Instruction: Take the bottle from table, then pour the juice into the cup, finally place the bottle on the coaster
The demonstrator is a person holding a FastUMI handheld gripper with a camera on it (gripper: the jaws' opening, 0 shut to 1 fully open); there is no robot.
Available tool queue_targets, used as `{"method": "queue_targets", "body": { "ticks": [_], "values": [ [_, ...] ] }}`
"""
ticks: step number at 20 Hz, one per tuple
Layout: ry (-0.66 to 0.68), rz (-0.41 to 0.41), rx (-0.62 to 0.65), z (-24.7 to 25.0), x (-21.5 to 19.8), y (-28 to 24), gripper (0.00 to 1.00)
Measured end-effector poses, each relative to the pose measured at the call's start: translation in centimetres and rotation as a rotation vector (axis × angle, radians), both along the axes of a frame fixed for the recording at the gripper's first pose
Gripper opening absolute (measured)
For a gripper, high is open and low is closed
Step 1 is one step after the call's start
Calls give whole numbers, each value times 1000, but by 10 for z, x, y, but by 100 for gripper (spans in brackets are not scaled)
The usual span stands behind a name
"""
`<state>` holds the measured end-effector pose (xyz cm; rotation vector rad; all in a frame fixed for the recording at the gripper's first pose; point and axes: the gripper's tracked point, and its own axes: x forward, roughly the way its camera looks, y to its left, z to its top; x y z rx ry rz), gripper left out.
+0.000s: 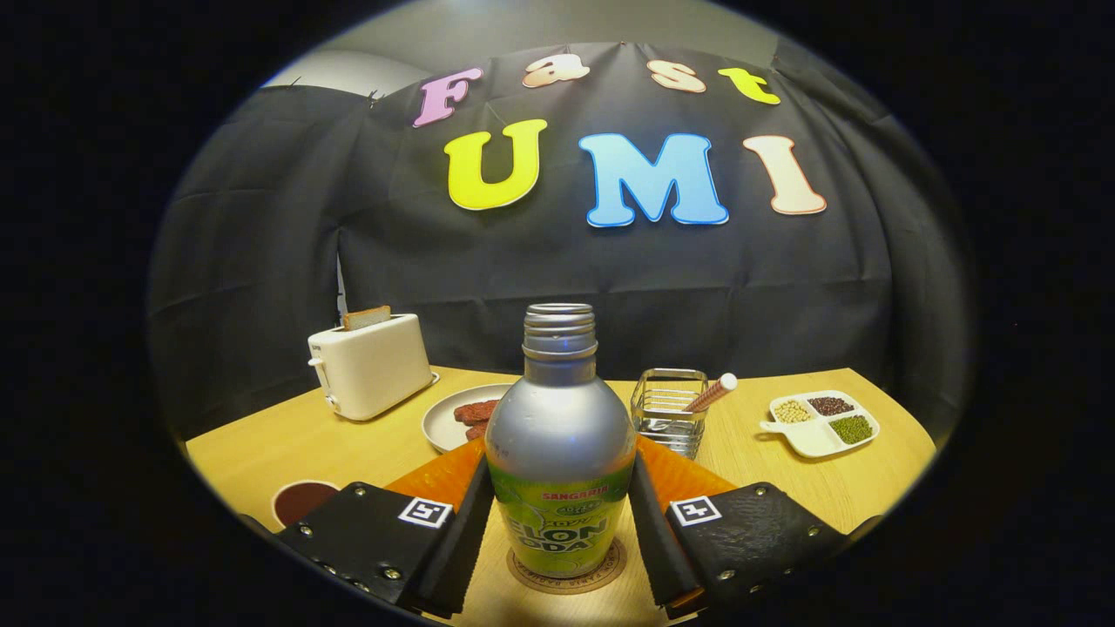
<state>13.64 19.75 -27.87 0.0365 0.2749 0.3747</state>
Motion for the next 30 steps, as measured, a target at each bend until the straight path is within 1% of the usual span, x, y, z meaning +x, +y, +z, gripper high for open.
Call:
{"method": "queue_targets", "body": {
  "ticks": [6, 9, 12, 13, 14, 17, 18, 20, 24, 26, 27, 30],
  "values": [
    [0, -18, -8, -7, 6, -1, 76],
    [-7, -26, -3, -8, 0, -2, 77],
    [19, -12, 24, -10, -4, 2, 83],
    [11, -17, 28, -4, -4, 2, 91],
    [-14, -22, 31, 6, -4, 0, 99],
    [-74, -1, 39, 48, -12, 2, 99],
    [-106, -7, 34, 72, -14, -3, 99],
    [-161, -40, 28, 117, -20, -18, 99],
    [-228, -115, 28, 197, -34, -55, 99],
    [-235, -151, 30, 227, -40, -74, 99],
    [-246, -153, 35, 241, -44, -80, 99],
    [-274, -207, 15, 277, -50, -111, 99]
  ]
}}
